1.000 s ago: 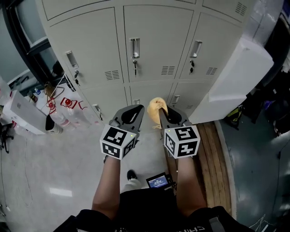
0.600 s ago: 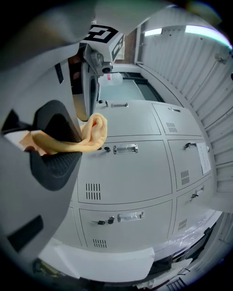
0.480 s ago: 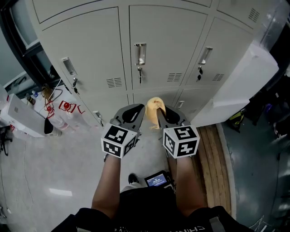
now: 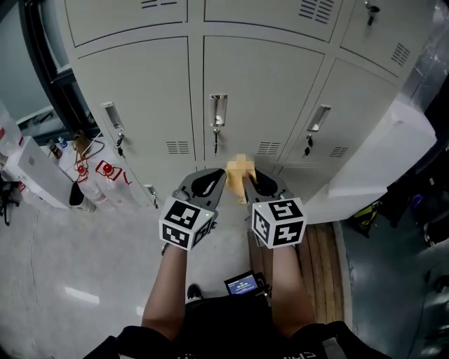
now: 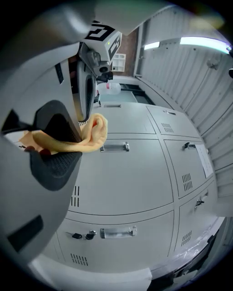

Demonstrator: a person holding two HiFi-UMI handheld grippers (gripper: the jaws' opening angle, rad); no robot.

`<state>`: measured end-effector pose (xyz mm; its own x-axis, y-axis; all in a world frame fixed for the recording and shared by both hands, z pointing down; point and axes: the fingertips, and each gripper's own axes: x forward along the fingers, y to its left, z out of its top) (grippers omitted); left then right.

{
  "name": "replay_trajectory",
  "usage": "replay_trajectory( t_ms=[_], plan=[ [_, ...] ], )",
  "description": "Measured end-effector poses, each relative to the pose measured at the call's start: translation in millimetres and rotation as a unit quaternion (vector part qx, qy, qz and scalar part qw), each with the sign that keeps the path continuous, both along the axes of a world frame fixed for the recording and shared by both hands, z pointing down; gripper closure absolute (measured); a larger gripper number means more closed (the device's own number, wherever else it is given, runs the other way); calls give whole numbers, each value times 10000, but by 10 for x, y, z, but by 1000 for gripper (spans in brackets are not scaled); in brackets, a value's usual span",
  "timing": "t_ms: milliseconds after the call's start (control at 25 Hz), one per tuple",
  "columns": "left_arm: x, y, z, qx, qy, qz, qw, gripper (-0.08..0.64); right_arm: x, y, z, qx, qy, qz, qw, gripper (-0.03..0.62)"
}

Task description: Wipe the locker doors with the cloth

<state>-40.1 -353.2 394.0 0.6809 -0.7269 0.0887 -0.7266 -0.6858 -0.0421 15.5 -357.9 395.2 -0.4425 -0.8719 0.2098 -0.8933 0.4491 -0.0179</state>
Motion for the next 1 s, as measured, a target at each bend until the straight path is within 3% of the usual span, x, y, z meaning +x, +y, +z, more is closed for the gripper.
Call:
replay_trajectory(
  t_ms=[320,640,920,1000],
  plan=[
    [-5,-6,2,-16,-48,-97,9999,535,-78,-13,32,7,33,-180,9998,517],
    [-36,-9,-109,53,143,-164,9997,535,-76,9,-86,149,-14,-227,9996,517],
    [27,-7,-264,217,36,36,9998,531,-33,5,-408,391,-510,-257,9976,517],
    [61,-24,-346,307,-64,117,9994,478,-55,-3,-532,481,-620,-324,9964,517]
  ],
)
